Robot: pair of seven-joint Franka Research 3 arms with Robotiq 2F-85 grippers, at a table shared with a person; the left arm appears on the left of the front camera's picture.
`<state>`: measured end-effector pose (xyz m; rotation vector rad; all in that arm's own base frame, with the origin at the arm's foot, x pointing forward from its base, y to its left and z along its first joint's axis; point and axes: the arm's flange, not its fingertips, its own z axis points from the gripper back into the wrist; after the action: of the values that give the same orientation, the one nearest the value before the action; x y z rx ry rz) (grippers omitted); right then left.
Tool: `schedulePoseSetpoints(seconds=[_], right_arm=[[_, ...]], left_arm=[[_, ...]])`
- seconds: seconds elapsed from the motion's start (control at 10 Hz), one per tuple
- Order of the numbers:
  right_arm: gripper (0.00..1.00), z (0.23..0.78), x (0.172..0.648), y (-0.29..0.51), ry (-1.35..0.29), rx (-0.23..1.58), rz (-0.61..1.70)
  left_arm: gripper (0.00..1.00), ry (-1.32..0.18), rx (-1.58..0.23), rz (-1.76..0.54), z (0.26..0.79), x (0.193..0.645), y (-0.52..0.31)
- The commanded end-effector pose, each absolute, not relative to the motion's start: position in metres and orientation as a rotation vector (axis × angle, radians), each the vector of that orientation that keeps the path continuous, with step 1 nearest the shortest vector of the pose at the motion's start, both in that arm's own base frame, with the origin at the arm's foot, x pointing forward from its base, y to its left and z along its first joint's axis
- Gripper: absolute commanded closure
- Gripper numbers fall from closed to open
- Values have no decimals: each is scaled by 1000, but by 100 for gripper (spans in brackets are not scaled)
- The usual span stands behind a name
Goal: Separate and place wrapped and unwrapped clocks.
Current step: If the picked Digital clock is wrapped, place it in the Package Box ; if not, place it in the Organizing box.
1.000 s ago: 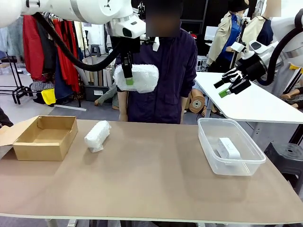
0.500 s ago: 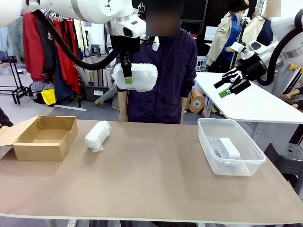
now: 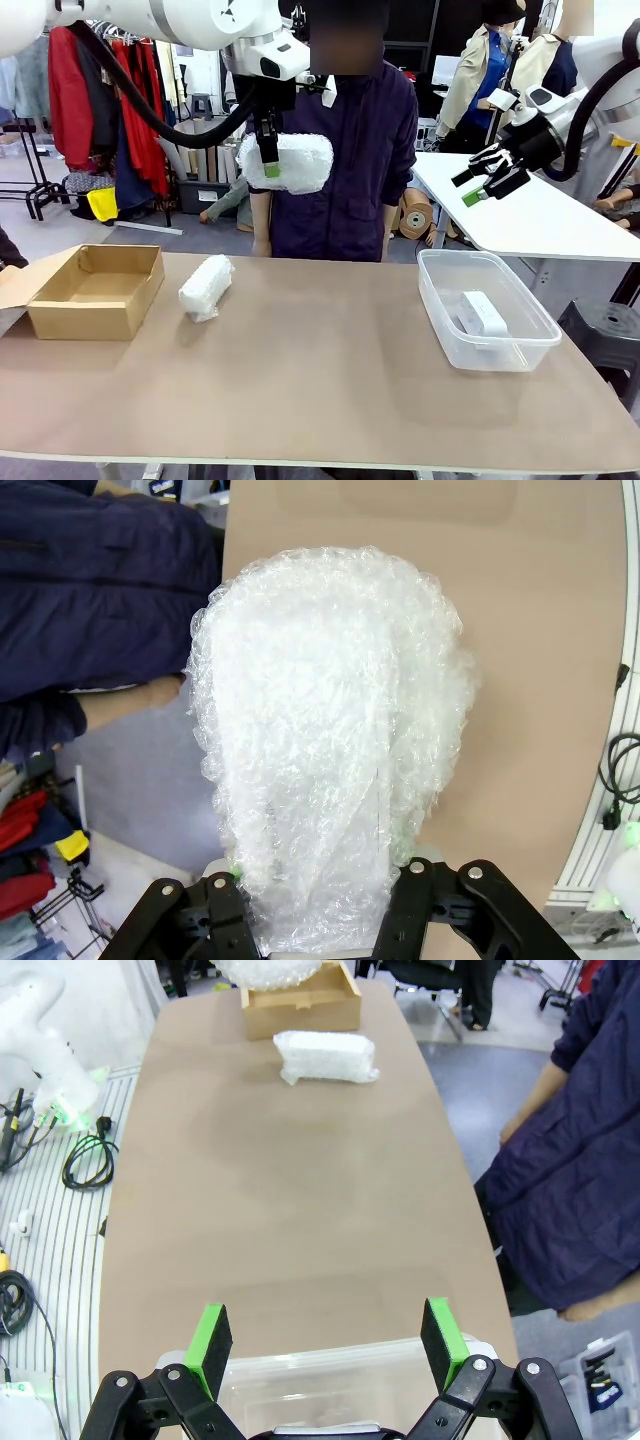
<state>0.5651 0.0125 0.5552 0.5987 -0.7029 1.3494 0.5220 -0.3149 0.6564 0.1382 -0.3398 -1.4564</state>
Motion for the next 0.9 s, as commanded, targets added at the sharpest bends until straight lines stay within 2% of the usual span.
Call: schedulePoseSetpoints(seconds=[0.0, 0.2, 0.3, 0.4, 0.8], right_arm=[[0, 557, 564, 13, -704, 598, 1355], [0, 557, 564, 13, -704, 598, 1355], [0, 557, 564, 13, -704, 598, 1355], [0, 557, 564, 13, -704, 598, 1355], [0, 557, 564, 13, -704, 598, 1355]], left_arm=[[100, -340, 138, -1456, 656, 522, -315], [100, -343, 131, -1127, 663, 514, -282], [100, -372, 186, -925, 663, 506, -270], [100, -381, 257, -778, 673, 500, -244], [100, -353, 275, -237, 683, 477, -145]])
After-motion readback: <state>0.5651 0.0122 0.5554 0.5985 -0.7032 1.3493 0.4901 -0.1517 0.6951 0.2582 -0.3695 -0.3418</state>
